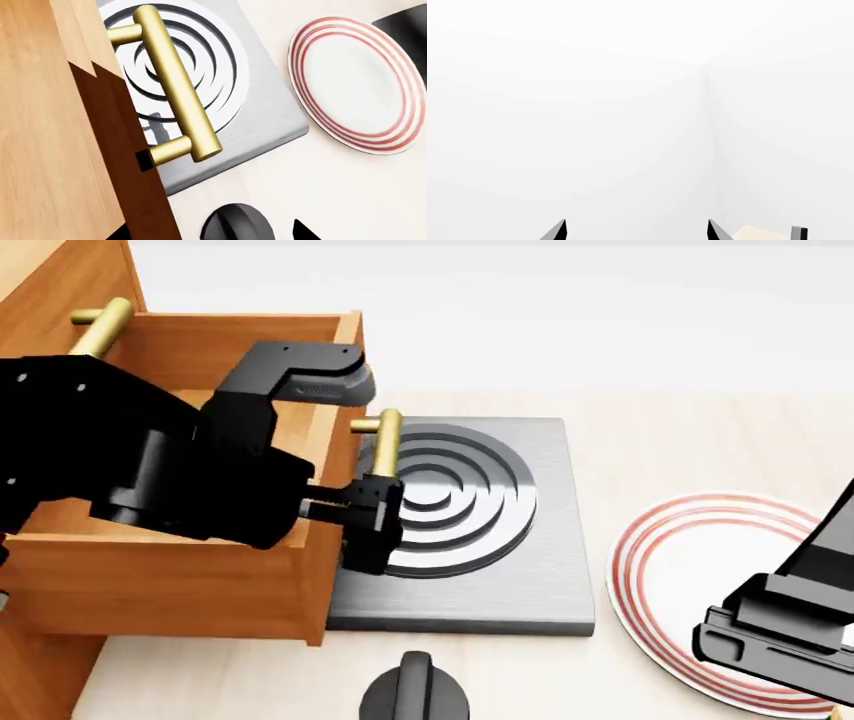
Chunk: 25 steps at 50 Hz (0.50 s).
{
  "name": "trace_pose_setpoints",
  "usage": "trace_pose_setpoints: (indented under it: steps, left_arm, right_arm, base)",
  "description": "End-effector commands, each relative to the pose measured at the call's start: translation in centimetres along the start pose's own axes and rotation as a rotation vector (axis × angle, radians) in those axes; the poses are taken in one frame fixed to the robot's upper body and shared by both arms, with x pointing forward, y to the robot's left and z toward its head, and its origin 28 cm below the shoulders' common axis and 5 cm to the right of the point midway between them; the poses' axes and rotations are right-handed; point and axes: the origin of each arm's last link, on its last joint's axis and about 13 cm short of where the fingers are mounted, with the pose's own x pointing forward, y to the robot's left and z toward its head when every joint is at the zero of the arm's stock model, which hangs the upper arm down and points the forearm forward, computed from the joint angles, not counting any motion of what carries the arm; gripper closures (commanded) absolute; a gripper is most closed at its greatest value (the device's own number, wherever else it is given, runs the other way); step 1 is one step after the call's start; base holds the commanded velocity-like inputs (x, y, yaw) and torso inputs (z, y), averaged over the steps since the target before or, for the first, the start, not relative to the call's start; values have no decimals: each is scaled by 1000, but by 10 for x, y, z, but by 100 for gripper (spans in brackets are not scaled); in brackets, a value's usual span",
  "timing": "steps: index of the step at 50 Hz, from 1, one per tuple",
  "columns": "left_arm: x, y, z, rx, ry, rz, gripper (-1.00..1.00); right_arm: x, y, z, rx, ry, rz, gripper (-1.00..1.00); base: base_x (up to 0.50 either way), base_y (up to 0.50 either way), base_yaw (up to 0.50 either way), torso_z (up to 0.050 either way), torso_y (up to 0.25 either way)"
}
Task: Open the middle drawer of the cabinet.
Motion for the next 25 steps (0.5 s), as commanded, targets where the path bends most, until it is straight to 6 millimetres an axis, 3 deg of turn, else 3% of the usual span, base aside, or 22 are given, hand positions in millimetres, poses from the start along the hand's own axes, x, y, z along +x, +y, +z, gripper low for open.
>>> trace_pose_setpoints:
  steps: [1,12,25]
  left_arm:
    - [0,-30,1,9,0,-165,-100]
    - [2,-52,-3,30,1,-254,-100]
    - [1,-51,0,43,-54,-266,-100]
  right_arm:
    - [0,0,0,0,0,1,-100]
    - [0,1,0,1,0,3,-100]
    - [-1,1,1,2,0,4,-100]
  base:
    - [0,0,0,0,0]
    - [0,0,0,0,0]
    - [0,0,0,0,0]
